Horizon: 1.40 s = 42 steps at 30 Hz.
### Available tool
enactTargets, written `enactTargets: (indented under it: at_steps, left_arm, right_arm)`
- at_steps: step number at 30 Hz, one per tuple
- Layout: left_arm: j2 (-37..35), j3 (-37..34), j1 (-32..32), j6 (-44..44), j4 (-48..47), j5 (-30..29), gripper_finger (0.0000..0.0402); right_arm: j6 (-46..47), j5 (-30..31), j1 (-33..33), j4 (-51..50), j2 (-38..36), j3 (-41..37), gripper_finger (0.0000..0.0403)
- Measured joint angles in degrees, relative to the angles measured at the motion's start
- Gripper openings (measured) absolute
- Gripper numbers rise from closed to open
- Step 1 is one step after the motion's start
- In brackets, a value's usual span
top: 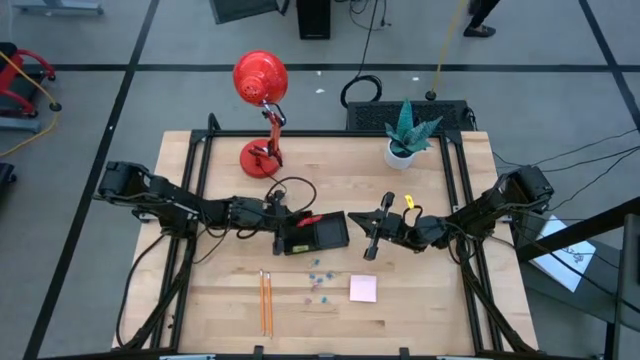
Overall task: Pick and place office supplies into organizer
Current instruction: Put the scissors into the desk organizer, then put the green binder clip into the desk organizer
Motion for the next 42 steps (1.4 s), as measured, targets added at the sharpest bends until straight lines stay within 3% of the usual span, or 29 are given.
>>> enactTargets:
  at_steps: [7,15,19,24,29,33,38,42]
  left_arm:
    - [-0.22,0.00,-0.15,2.93,5.45,2.66,0.0189]
    - [-4.52,0.04,-0.80,8.74,6.79,2.75,0.0213]
    - [-13.52,0.10,-2.60,13.15,3.35,2.62,0.0212]
    - [-30.90,0.11,-6.36,16.94,-14.82,2.45,0.0210]
    - [-47.41,0.13,-10.25,19.87,-39.41,-1.70,0.0174]
    - [-56.02,-0.75,-12.76,18.35,-53.50,-9.62,0.0108]
    - [-60.07,-7.04,-14.39,17.28,-49.09,-10.61,0.0012]
    - [-60.62,-14.27,-14.47,17.75,-41.21,-10.68,0.0015]
  right_arm:
    - [0.01,0.01,0.00,0.00,0.00,0.00,0.0000]
    - [0.01,0.00,-0.01,-0.37,0.00,0.00,0.0000]
    - [0.00,0.00,-0.02,-0.50,0.00,0.00,0.0000]
    - [0.41,0.00,0.02,-1.94,0.02,0.00,0.0000]
    - [2.96,-0.02,0.02,-4.48,0.02,0.00,0.0003]
    - [3.04,-4.56,-0.47,-5.64,0.02,0.00,0.0001]
    - [4.79,-13.67,-2.14,-7.40,0.00,0.02,0.0001]
    - [7.00,-18.71,-3.16,-14.27,0.02,0.02,0.0001]
